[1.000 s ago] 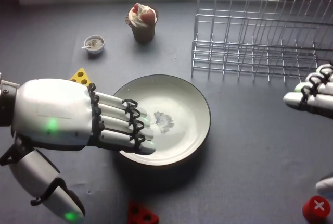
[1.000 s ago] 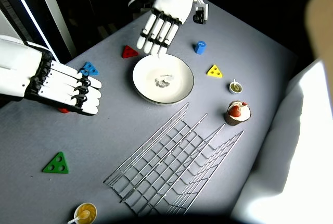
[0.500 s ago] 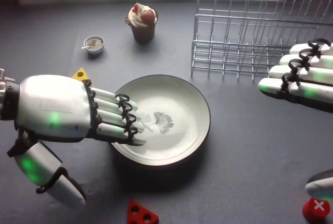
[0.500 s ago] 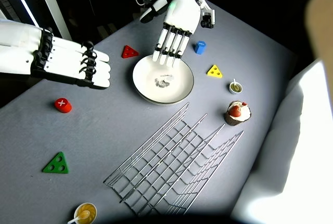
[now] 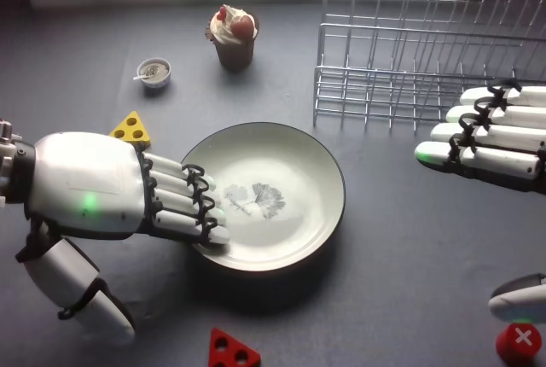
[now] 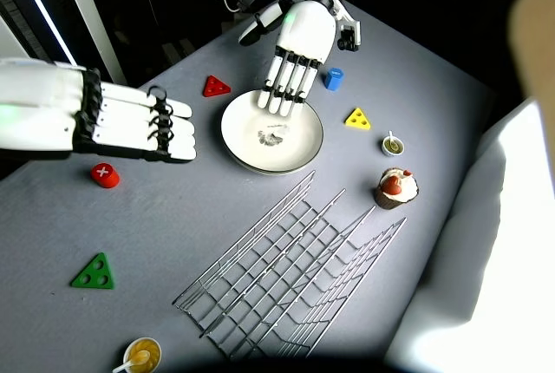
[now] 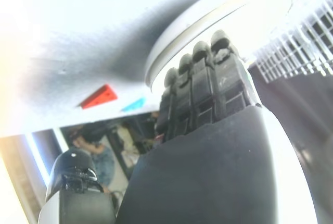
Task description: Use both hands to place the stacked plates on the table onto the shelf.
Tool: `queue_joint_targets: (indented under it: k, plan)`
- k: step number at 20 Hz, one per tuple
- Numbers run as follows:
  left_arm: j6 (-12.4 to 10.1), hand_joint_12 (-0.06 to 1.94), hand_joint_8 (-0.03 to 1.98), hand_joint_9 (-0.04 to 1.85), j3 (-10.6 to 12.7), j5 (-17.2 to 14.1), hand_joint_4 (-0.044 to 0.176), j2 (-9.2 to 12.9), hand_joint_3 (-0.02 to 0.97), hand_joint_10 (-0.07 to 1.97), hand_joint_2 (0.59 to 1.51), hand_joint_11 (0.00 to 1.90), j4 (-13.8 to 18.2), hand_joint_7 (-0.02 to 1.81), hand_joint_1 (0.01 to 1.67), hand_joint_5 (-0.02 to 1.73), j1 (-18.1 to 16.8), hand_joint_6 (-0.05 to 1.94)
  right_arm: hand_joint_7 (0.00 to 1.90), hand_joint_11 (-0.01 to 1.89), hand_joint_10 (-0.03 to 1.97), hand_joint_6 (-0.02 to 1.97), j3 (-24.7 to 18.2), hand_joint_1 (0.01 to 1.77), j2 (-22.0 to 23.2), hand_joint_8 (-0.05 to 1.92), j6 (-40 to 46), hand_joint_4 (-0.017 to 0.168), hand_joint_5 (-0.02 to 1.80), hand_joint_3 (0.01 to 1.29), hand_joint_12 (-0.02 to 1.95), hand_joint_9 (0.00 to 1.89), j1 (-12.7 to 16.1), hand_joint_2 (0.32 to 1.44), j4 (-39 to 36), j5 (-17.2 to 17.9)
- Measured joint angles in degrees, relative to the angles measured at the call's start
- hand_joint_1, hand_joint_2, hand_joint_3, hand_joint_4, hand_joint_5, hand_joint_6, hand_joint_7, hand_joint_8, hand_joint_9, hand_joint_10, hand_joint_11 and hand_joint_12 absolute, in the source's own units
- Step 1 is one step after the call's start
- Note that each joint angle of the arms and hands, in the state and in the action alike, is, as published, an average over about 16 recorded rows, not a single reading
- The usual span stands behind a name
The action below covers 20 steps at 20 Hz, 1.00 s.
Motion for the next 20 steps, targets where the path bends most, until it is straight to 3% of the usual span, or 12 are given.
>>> queue_joint_targets:
  k: [10,20]
  plan:
    - [0.0,0.01,0.00,0.12,1.4,1.0,-0.002,-1.5,0.004,-0.01,0.991,0.13,-0.1,0.11,0.03,0.10,1.2,0.00,0.17,0.19,0.00,0.01,0.6,0.01,-2.1,0.00,-1.7,0.004,0.11,0.02,0.02,0.19,-0.6,1.00,0.5,0.2]
    - [0.0,0.01,-0.01,0.12,-1.4,3.6,-0.006,-2.7,0.005,-0.01,0.992,0.14,-2.3,0.10,0.03,0.10,1.3,-0.01,0.19,0.20,0.00,0.02,1.0,0.05,-4.9,0.00,-7.4,0.004,0.12,0.01,0.02,0.20,2.2,0.99,3.1,-1.8]
